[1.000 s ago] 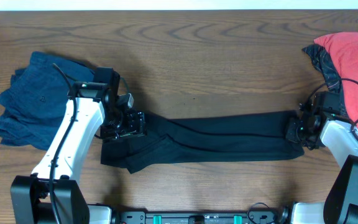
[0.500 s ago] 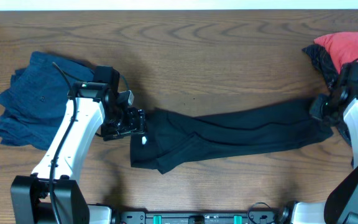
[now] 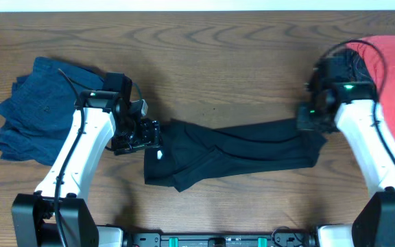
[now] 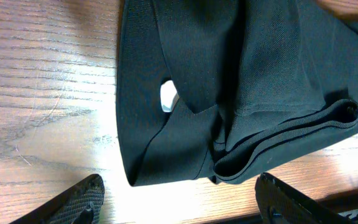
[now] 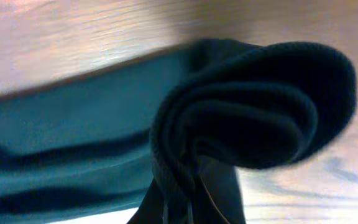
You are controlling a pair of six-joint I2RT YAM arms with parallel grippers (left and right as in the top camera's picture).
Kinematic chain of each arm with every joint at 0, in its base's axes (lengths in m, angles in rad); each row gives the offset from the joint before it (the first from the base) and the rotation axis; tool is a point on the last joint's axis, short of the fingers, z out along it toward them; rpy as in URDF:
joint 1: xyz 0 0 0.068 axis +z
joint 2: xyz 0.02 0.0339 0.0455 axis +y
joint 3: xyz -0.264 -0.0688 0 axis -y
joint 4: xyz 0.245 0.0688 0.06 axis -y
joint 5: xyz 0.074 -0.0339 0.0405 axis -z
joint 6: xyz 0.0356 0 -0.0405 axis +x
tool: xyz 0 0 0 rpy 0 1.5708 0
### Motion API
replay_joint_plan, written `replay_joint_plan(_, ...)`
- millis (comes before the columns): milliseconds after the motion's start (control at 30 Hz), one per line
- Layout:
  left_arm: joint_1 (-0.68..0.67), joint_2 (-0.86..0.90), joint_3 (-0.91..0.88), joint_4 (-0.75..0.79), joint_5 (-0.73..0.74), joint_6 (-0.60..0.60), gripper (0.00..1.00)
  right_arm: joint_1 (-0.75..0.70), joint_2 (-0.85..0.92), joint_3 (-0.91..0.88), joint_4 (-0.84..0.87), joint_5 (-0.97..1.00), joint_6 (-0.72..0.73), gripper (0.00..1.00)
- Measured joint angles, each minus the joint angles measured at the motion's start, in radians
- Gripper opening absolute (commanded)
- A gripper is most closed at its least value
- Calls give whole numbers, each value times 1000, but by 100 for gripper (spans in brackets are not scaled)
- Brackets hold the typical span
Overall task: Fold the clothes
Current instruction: 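Fold the strip's right end leftward with the right gripper toward center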
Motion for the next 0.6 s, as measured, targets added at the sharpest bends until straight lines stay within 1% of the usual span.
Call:
replay_joint_plan(200, 0, 0, 0, 0, 0, 0, 80, 135, 5, 0, -3, -2, 6, 1)
replay_joint_plan(433, 0, 0, 0, 0, 0, 0, 80, 246, 74, 0, 23, -2, 31, 2)
replay_joint_plan(467, 0, 0, 0, 0, 0, 0, 80, 258, 87, 0, 26, -2, 34, 4)
replay_joint_plan(533, 0, 0, 0, 0, 0, 0, 80, 277, 110, 0, 27, -2, 38, 15)
replay_joint_plan(600, 0, 0, 0, 0, 0, 0, 80, 288, 132, 0, 29, -7, 42, 16)
